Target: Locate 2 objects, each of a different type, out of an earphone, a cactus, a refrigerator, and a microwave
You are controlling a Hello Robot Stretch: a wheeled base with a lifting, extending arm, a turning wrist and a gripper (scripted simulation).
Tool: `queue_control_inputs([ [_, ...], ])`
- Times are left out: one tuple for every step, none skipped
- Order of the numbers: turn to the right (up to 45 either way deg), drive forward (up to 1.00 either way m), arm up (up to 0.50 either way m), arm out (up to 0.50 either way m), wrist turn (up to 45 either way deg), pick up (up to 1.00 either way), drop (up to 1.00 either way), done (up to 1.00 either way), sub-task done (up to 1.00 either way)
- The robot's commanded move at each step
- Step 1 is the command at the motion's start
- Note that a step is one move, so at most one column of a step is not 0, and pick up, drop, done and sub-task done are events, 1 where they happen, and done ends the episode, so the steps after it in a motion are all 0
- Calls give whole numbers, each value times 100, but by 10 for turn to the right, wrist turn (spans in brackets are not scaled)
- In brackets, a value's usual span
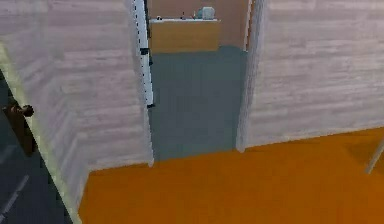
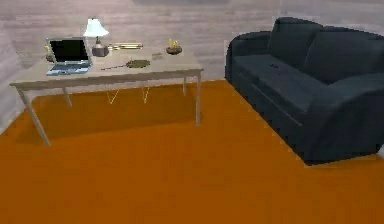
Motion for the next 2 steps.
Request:
queue_control_inputs([
  [0,100,0,0,0,0,0,0,0],
  [0,85,0,0,0,0,0,0,0],
])
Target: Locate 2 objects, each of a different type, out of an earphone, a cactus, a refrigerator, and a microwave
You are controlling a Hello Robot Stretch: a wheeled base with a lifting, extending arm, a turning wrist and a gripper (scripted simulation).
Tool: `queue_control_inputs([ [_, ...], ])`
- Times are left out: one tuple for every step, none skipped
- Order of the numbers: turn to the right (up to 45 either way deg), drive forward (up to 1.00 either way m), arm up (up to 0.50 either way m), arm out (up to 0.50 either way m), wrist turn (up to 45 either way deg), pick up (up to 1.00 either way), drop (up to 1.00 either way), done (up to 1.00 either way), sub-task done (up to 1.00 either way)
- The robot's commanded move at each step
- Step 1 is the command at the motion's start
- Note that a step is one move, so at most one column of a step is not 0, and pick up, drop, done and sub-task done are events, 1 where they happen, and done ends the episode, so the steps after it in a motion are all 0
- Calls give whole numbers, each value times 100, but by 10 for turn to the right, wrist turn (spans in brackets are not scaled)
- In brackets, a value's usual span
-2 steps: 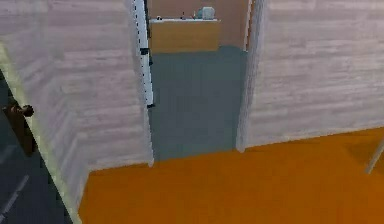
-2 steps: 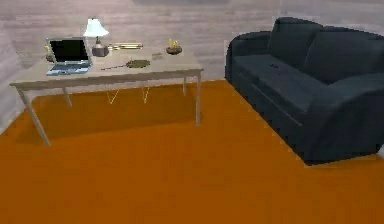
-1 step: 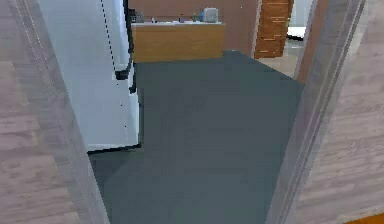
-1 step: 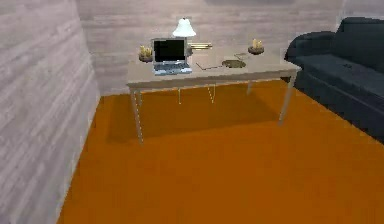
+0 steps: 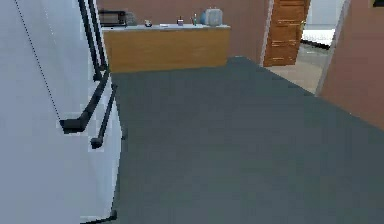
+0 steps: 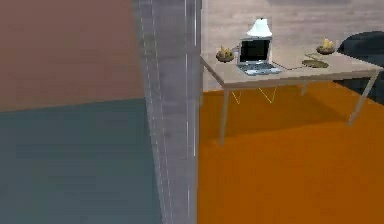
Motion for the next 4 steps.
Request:
queue_control_inputs([
  [-360,0,0,0,0,0,0,0,0],
  [0,40,0,0,0,0,0,0,0],
  [0,0,0,0,0,0,0,0,100],
  [450,0,0,0,0,0,0,0,0],
])
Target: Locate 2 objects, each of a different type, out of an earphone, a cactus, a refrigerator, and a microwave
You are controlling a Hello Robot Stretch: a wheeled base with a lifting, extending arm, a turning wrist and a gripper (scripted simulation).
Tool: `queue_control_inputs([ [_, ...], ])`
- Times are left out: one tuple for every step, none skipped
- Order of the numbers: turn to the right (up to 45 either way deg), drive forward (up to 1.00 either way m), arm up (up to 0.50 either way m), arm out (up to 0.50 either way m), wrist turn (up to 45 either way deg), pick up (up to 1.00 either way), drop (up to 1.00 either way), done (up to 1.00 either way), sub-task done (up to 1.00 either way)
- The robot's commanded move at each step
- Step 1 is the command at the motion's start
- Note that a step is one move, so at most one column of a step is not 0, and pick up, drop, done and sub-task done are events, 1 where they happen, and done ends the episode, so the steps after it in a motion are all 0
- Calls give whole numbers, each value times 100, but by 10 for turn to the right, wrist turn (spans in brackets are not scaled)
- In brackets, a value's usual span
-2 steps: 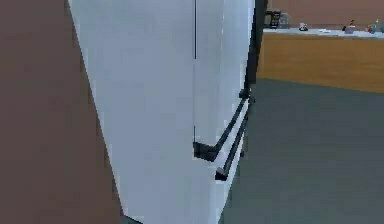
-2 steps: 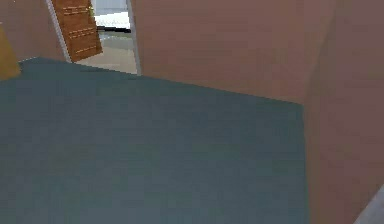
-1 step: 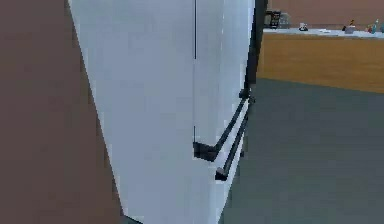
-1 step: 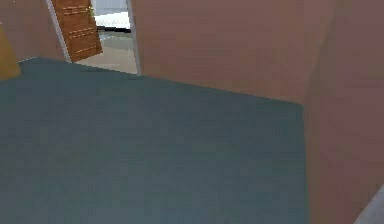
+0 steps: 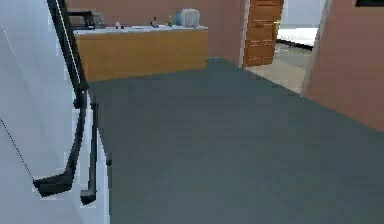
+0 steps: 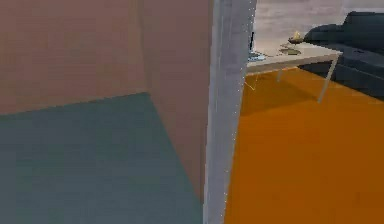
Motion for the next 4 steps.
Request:
queue_control_inputs([
  [450,0,0,0,0,0,0,0,0],
  [450,0,0,0,0,0,0,0,0],
  [30,0,0,0,0,0,0,0,0],
  [0,10,0,0,0,0,0,0,0],
])
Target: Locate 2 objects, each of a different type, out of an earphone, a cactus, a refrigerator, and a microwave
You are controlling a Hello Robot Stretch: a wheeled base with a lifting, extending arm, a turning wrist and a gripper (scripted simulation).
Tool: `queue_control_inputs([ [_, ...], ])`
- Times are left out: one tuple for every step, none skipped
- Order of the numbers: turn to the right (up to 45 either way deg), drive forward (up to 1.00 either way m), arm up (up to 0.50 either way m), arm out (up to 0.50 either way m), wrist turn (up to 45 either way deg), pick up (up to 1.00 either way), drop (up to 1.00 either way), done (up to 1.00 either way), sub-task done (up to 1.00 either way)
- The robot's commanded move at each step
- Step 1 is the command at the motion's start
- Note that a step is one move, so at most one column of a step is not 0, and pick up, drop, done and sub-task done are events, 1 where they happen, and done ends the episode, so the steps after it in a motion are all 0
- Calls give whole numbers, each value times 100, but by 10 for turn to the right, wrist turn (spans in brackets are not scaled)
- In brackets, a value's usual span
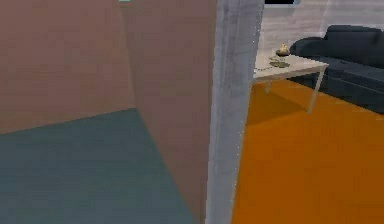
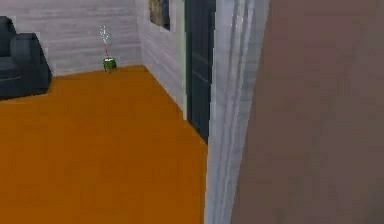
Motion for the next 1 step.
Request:
queue_control_inputs([
  [-450,0,0,0,0,0,0,0,0],
])
